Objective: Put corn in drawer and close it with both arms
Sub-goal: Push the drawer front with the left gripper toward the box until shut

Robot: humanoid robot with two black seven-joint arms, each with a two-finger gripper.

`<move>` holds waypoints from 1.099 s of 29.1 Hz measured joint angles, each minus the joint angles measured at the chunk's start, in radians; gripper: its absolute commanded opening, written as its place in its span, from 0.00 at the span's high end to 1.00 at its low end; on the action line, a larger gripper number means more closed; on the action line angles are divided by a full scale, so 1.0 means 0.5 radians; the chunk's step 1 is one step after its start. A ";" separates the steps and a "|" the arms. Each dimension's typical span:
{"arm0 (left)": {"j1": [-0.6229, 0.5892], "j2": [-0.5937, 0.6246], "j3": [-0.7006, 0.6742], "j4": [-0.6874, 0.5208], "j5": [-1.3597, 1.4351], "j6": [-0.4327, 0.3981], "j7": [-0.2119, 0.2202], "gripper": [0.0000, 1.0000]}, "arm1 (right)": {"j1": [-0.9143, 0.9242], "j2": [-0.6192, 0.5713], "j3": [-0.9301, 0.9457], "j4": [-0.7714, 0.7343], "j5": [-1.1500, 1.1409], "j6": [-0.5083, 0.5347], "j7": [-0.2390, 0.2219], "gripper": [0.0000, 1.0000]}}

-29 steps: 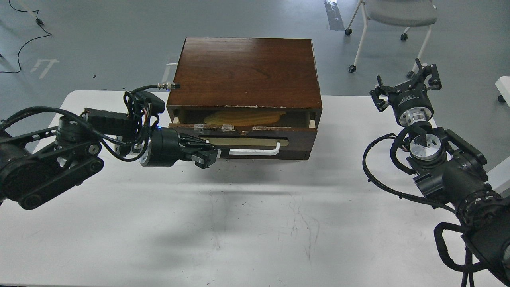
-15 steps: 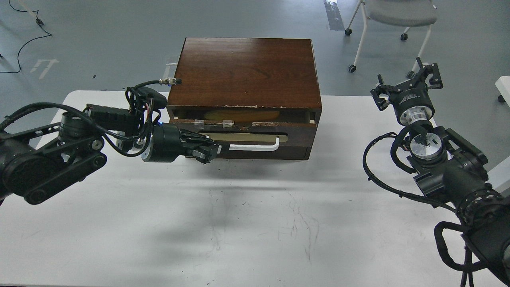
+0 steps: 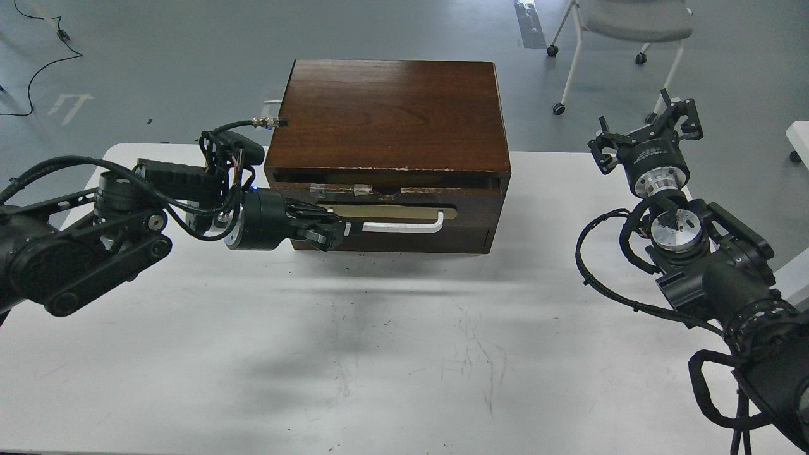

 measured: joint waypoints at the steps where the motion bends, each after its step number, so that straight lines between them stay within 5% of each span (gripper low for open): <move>1: -0.002 -0.006 0.000 0.008 0.000 0.000 0.001 1.00 | 0.000 0.000 0.000 0.000 0.000 0.000 0.000 0.00; 32: -0.088 -0.116 -0.005 0.174 0.000 0.000 -0.010 1.00 | 0.001 0.000 -0.001 0.000 0.000 0.000 0.000 0.00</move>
